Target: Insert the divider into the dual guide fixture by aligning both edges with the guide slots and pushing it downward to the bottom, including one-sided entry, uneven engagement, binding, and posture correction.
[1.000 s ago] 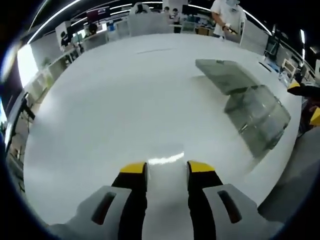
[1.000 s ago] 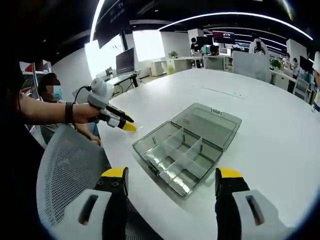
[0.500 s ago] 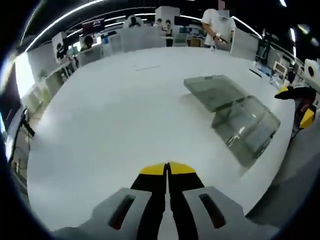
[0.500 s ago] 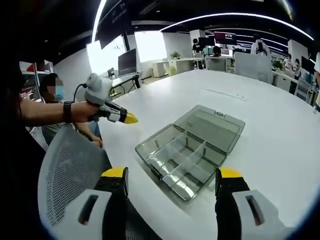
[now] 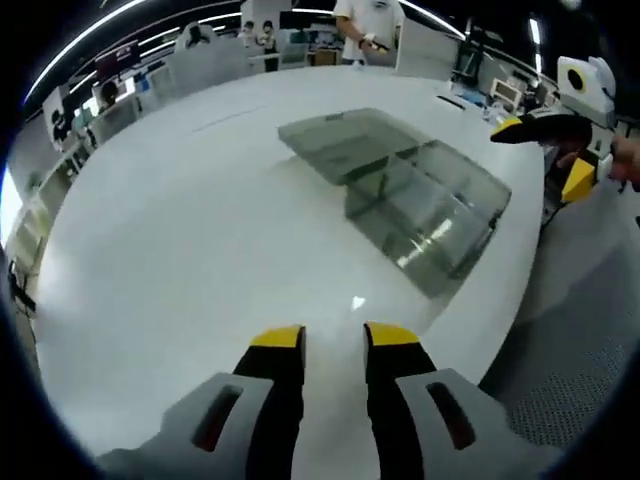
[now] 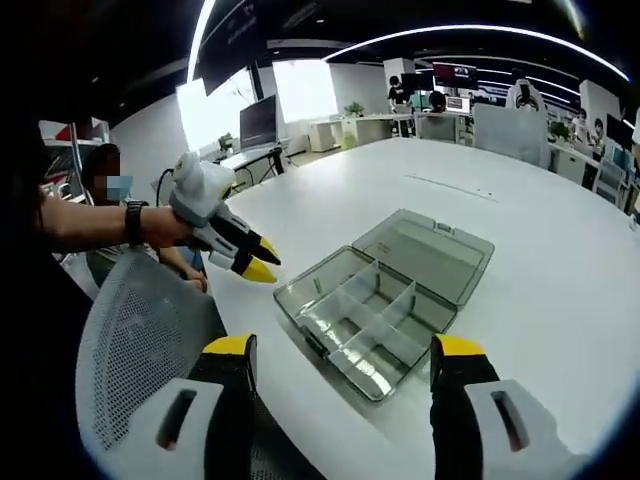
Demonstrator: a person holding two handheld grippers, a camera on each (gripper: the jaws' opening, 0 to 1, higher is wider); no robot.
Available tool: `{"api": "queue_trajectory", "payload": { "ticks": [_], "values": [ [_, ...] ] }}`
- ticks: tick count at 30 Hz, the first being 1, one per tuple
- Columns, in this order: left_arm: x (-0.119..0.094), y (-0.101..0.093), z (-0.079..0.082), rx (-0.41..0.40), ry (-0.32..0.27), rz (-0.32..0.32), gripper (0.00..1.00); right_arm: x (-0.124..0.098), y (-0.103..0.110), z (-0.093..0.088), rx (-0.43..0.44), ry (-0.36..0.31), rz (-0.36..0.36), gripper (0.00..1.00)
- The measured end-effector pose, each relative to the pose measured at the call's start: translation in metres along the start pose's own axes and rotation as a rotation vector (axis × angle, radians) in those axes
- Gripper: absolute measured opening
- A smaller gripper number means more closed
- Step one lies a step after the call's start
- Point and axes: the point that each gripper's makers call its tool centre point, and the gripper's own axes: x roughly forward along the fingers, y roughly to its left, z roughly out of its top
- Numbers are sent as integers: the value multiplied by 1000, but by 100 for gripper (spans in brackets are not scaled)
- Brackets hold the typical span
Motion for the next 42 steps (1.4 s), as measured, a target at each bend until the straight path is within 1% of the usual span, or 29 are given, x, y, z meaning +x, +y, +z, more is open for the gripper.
{"api": "queue_trajectory", "payload": {
  "ticks": [4,7,16,19,22,24,27,28,31,36,37,38,39,42],
  "values": [
    [0,-2,2,11,-4,-11,24,0,1,1,-3,1,3,68],
    [0,-12,2,35,-5,-56,28,1,1,1,-5,0,3,68],
    [2,-30,0,104,5,-129,36,1,1,1,-3,3,3,68],
    [4,-31,-6,150,38,-125,39,1,2,0,-3,3,3,68],
    [7,-33,-9,160,47,-127,41,1,2,0,-2,3,3,68],
    [8,-34,-10,190,53,-130,44,1,1,0,5,0,3,68],
    [9,-33,-12,225,72,-115,42,-1,0,0,8,-2,-1,68],
    [10,-31,-11,237,69,-110,41,-1,0,-1,10,-1,-2,68],
    [10,-29,-10,234,70,-101,39,-1,0,-1,12,-1,-3,68],
    [10,-29,-9,245,70,-103,38,0,0,-1,17,-3,-1,68],
    [11,-30,-9,245,68,-106,36,0,0,-1,15,-3,-1,68],
    [11,-29,-8,242,63,-101,32,0,1,0,12,-3,-1,68],
    [11,-29,-8,230,65,-96,32,0,1,0,11,-3,0,68],
    [11,-29,-7,229,65,-97,32,0,0,1,11,-4,0,68]
  ]
}}
